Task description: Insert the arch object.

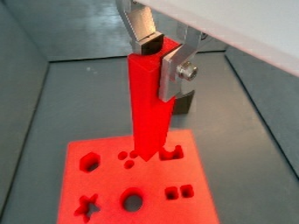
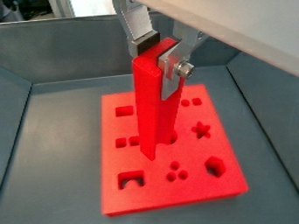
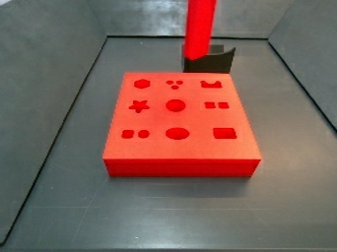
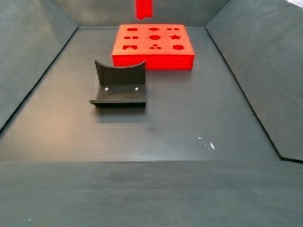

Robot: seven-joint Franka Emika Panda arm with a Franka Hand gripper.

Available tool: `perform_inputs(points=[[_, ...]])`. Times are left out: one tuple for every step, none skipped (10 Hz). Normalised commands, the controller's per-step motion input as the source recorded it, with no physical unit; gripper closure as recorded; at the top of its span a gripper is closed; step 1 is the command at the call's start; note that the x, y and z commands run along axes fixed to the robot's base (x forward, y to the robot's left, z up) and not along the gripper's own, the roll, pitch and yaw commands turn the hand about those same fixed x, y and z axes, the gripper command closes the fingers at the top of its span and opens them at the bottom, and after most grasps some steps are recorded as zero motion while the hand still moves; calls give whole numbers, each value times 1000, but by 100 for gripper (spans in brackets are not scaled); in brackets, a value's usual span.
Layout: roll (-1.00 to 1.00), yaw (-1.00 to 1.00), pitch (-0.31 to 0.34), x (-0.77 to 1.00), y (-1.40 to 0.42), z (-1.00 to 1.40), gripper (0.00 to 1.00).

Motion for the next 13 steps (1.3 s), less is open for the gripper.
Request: perform_inputs(points=[[0, -663, 0, 583, 326, -237, 100], [0, -889, 0, 289, 171, -163, 100], [0, -963, 0, 183, 106, -154, 100], [0, -986, -21, 154, 77, -134, 100], [-16, -1000, -74, 117, 46, -223, 100], [-19, -1000, -77, 117, 46, -220, 100], [-21, -1000, -77, 94, 26, -223, 100], [-31, -1000, -91, 106, 31, -206, 100], [-33, -994, -96, 109, 31, -197, 100], [-19, -994, -91, 109, 26, -231, 100], [-21, -949, -51, 171, 17, -206, 100], [3, -51, 7, 0, 0, 0, 100], [90, 0, 0, 6, -57, -3, 100]])
